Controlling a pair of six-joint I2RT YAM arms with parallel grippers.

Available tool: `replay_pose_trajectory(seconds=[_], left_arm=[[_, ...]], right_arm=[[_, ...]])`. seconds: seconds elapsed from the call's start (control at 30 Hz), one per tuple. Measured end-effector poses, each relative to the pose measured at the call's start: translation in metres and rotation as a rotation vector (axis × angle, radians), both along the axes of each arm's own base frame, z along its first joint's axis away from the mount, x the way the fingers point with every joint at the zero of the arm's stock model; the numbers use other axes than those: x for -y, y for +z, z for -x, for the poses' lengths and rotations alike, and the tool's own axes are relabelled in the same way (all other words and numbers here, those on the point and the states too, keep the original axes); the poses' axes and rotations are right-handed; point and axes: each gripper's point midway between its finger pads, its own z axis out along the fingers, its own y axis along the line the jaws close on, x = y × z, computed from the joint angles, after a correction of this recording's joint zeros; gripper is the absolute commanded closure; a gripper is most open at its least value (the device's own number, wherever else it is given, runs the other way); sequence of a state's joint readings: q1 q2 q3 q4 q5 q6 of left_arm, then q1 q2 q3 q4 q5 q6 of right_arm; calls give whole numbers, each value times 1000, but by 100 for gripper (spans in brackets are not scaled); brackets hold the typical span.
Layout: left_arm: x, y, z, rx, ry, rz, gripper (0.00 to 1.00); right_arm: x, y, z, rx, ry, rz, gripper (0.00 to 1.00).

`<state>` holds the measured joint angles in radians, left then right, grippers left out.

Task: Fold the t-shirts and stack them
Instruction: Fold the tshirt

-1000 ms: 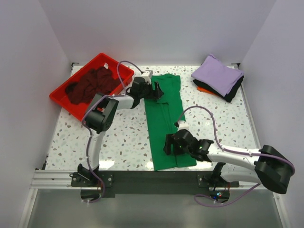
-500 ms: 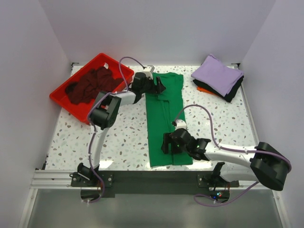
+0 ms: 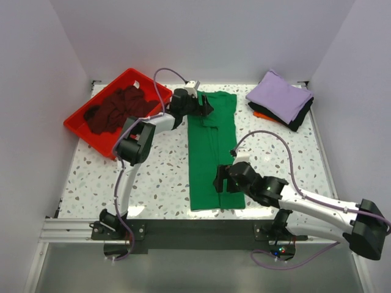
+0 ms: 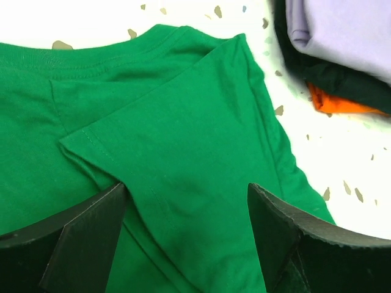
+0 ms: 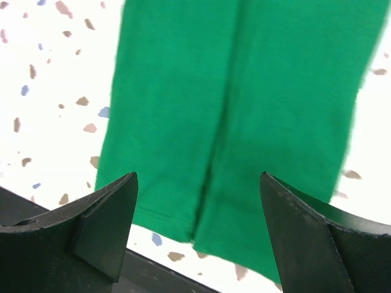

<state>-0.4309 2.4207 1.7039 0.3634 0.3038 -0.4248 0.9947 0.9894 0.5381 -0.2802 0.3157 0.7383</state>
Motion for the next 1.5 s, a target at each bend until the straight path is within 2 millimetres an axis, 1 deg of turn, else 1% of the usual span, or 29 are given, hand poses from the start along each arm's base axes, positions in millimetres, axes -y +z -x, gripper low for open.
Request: replay_pose_trajectory(seconds=[0.03, 0.1, 0.13, 0.2, 0.27, 0.37, 0.4, 0.47, 0.5, 0.53, 0.57, 0.63, 0.67, 0.7, 0.73, 0.8, 0.83, 0.9, 1.07, 1.2, 1.27, 1.37, 1.5], left_arm=[[0, 4, 0, 3, 0, 1, 16], [-3, 18, 6, 13, 1, 4, 16], [-6, 28, 12, 18, 3, 6, 16], [-14, 53, 26, 44, 17, 12, 16], [-26, 85, 46, 88, 54, 14, 15], [-47, 130, 81, 164, 127, 19, 16], [-54, 137, 98, 172, 148, 15, 15], [-65, 143, 126, 189, 185, 16, 15], [-70, 138, 142, 180, 198, 7, 16], [-76, 125, 159, 157, 214, -10, 16], [-84, 108, 173, 121, 228, -31, 16], [-101, 68, 199, 37, 258, -84, 16], [-111, 47, 214, -10, 274, -117, 17], [-121, 27, 229, -55, 286, -152, 17], [-131, 10, 243, -96, 296, -184, 18], [-143, -9, 269, -147, 304, -225, 18], [-146, -12, 277, -156, 303, -235, 18], [-146, -11, 294, -160, 291, -232, 19], [-131, 8, 322, -127, 233, -161, 21], [-123, 14, 339, -130, 195, -130, 22], [-122, 12, 345, -142, 183, -135, 23], [-121, 5, 355, -176, 171, -150, 25], [-117, -4, 370, -214, 141, -174, 26]], right_arm=[[6, 1, 1, 0, -12, 11, 16], [18, -1, 5, -9, -37, 39, 16], [25, -3, 7, -19, -51, 56, 16], [37, -9, 12, -44, -79, 96, 16], [50, -16, 17, -72, -106, 141, 16], [65, -25, 27, -119, -135, 198, 18], [69, -27, 30, -133, -142, 213, 19], [76, -30, 35, -157, -155, 233, 22], [79, -31, 37, -164, -161, 237, 24], [81, -30, 38, -168, -165, 238, 27], [82, -30, 40, -172, -167, 235, 31], [83, -32, 41, -179, -172, 228, 35], [84, -34, 43, -184, -173, 228, 39], [85, -38, 45, -193, -173, 233, 41], [86, -42, 47, -204, -172, 236, 43], [90, -50, 52, -227, -170, 248, 46], [90, -53, 54, -235, -170, 249, 47], [91, -57, 57, -248, -168, 247, 50], [89, -61, 60, -264, -168, 234, 54], [86, -62, 61, -274, -163, 219, 58], [86, -63, 62, -276, -165, 216, 60], [87, -67, 65, -289, -164, 216, 63], [88, -71, 69, -308, -165, 213, 65]])
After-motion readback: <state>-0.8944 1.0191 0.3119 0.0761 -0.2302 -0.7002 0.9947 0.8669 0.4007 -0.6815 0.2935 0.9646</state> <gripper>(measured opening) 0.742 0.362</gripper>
